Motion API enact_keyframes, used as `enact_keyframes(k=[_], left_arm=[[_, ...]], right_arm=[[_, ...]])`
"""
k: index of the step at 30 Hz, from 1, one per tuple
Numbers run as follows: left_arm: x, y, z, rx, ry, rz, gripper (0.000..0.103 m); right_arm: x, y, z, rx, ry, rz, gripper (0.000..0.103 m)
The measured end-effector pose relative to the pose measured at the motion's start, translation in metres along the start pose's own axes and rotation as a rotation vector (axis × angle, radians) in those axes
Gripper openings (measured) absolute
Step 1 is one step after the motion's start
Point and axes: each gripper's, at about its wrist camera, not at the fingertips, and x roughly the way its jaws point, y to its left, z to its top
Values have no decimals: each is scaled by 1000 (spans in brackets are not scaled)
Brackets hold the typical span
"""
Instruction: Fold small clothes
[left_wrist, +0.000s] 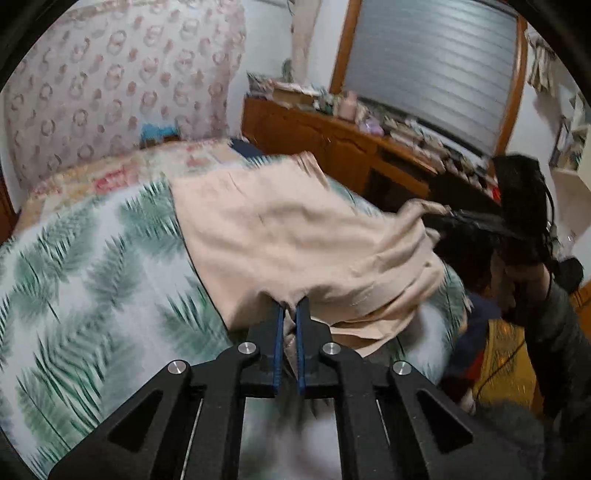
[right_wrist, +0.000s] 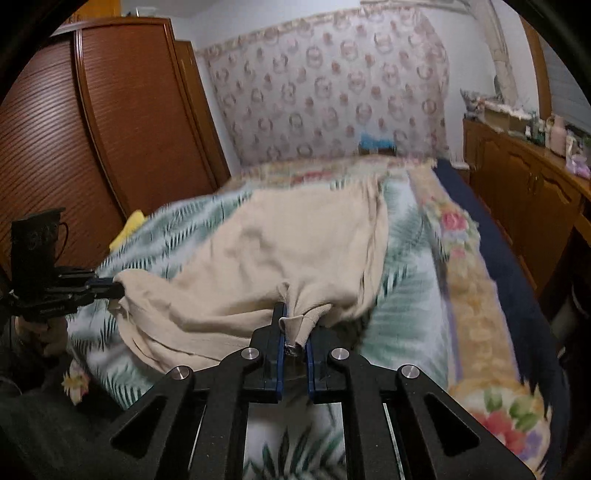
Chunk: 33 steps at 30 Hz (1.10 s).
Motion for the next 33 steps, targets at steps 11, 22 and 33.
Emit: enact_keyframes(k=[11,22,33], left_arm=[[37,55,89,-42,-90,83,7],[107,115,129,-89,-19,152,7],[140,125,123,-50,79,191,10]], right_arm=[[45,-12,68,-25,-93,-43,8],[137,-37,113,-15,-27,-61,8],[159,-52,130,20,70,-132,37]])
